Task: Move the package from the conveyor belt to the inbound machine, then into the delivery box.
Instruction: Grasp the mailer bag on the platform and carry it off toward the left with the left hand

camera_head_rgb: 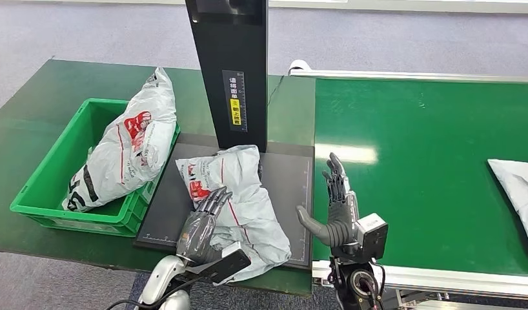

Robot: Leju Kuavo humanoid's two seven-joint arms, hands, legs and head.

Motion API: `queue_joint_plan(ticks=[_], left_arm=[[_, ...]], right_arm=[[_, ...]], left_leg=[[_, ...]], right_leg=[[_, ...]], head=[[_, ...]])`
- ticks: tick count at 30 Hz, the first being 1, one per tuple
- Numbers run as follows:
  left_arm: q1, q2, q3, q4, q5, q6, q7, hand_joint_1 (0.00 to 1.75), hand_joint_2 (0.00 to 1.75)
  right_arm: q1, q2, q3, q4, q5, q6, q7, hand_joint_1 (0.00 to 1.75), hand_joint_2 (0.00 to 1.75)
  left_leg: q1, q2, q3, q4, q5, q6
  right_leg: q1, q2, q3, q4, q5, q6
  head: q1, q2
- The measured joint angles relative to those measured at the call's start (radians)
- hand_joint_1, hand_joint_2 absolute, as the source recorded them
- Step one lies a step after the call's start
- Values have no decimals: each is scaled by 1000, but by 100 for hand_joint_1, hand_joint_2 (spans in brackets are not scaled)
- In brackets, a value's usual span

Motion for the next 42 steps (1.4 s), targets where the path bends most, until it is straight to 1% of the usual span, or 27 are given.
queue_joint_plan(ticks=[1,2,4,5,6,7,8,13,23,29,32,36,40,42], left_arm=[[-3,-1,0,7,-3,-3,1,7,175],[-7,-2,0,14,-4,-6,-1,40,175],[-11,-4,0,23,1,-17,-13,119,175],[-11,-4,0,27,5,-24,-21,155,175],[-11,-5,0,30,9,-28,-26,166,175],[-12,-5,0,33,12,-27,-28,171,175],[-12,-5,0,35,13,-21,-29,175,175],[-14,-5,1,39,34,36,-36,175,175],[-9,-7,20,34,119,136,-102,175,175],[5,-7,36,5,164,199,-152,175,175],[15,-7,44,-22,209,250,-209,175,175],[29,-7,54,-87,276,348,-342,175,175],[54,-7,68,-178,287,377,-463,175,175],[69,-8,80,-234,279,378,-505,175,175]], right_arm=[[4,1,-4,-4,3,1,0,0,175],[7,3,-8,-8,5,1,1,0,175],[11,4,-14,-14,8,2,1,0,175],[12,5,-16,-16,9,2,1,0,175],[12,5,-18,-17,10,3,1,0,175],[14,5,-20,-18,11,3,1,0,175],[15,5,-22,-19,11,3,1,0,175],[29,5,-32,-32,11,3,3,0,175],[48,5,-46,-54,11,3,4,0,175],[48,5,-50,-54,9,2,4,0,175],[48,5,-51,-54,4,2,4,0,175],[45,5,-52,-54,-6,2,4,0,175],[34,5,-52,-50,-16,2,3,0,175],[27,4,-52,-46,-20,2,1,0,175]], left_leg=[[0,0,0,0,0,0],[0,0,0,0,0,0],[0,0,0,0,0,0],[0,0,0,0,0,0],[0,0,0,0,0,0],[0,0,0,0,0,0],[0,0,0,0,0,0],[0,0,1,0,0,0],[0,0,1,0,0,0],[0,0,0,0,0,0],[0,0,0,0,0,0],[0,0,-1,0,0,0],[0,0,-1,0,0,0],[0,0,-1,0,0,0]], right_leg=[[0,0,0,0,0,0],[0,0,0,0,0,0],[0,0,0,0,0,0],[0,0,0,0,0,0],[0,0,0,0,0,0],[0,0,1,0,0,0],[0,0,1,0,0,0],[0,0,1,0,0,0],[0,0,1,0,0,0],[0,0,1,0,0,0],[0,0,0,0,0,0],[0,0,0,0,0,0],[0,0,0,0,0,0],[0,0,0,0,0,0]], head=[[0,0],[0,0],[0,0],[0,0],[0,0],[0,0],[0,0],[0,0],[0,0],[0,0],[0,0],[0,0],[0,0],[0,0]])
